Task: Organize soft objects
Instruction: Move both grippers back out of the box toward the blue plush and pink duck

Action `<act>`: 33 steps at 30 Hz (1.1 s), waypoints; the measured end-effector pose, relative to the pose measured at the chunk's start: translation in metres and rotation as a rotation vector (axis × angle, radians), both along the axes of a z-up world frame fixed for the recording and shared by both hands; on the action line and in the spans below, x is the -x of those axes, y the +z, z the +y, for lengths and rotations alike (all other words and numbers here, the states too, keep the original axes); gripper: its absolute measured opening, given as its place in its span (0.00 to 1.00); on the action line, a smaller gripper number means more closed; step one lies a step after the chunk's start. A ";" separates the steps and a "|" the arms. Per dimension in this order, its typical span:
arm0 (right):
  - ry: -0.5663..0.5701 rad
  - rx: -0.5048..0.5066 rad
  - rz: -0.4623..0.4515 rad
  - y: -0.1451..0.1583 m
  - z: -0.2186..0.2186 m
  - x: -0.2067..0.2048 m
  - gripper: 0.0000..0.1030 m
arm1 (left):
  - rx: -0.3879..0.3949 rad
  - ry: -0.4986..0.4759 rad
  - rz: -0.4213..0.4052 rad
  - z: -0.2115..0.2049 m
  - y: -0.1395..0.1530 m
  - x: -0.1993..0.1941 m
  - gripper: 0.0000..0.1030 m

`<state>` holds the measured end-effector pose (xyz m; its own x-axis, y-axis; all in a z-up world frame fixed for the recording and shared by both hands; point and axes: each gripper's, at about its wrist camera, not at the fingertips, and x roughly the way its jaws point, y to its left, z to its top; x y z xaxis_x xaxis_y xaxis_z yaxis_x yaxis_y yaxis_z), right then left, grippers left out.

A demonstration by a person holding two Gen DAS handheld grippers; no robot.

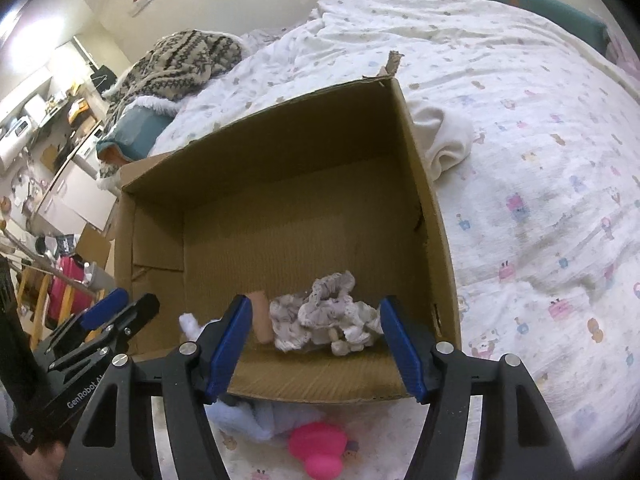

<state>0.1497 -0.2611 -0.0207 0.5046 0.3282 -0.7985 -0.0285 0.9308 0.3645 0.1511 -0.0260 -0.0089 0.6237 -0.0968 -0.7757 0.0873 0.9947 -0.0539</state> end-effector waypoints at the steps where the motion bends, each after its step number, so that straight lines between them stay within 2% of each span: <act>1: -0.001 -0.001 -0.002 0.001 0.000 0.000 0.68 | 0.001 0.002 0.001 0.000 0.000 0.000 0.58; 13: -0.052 -0.006 -0.012 0.010 -0.014 0.012 0.68 | 0.005 0.012 -0.012 0.006 0.014 0.017 0.58; 17: -0.070 -0.011 -0.011 0.014 -0.021 0.023 0.68 | 0.032 0.027 0.005 0.010 0.016 0.027 0.59; 21: -0.085 -0.012 -0.007 0.018 -0.027 0.035 0.68 | 0.063 0.048 0.054 0.014 0.013 0.039 0.59; 25: -0.106 -0.039 0.043 0.011 -0.033 0.046 0.68 | 0.097 0.077 0.093 0.018 0.011 0.049 0.59; 28: -0.118 -0.058 0.077 0.006 -0.038 0.055 0.68 | 0.137 0.096 0.124 0.020 0.008 0.056 0.64; 33: -0.158 -0.099 0.147 -0.006 -0.047 0.067 0.68 | 0.219 0.106 0.228 0.012 -0.006 0.057 0.65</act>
<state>0.0827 -0.3082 -0.0272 0.4367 0.3351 -0.8349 0.1746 0.8788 0.4440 0.0943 -0.0139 -0.0153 0.4522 -0.2210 -0.8641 -0.0546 0.9602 -0.2741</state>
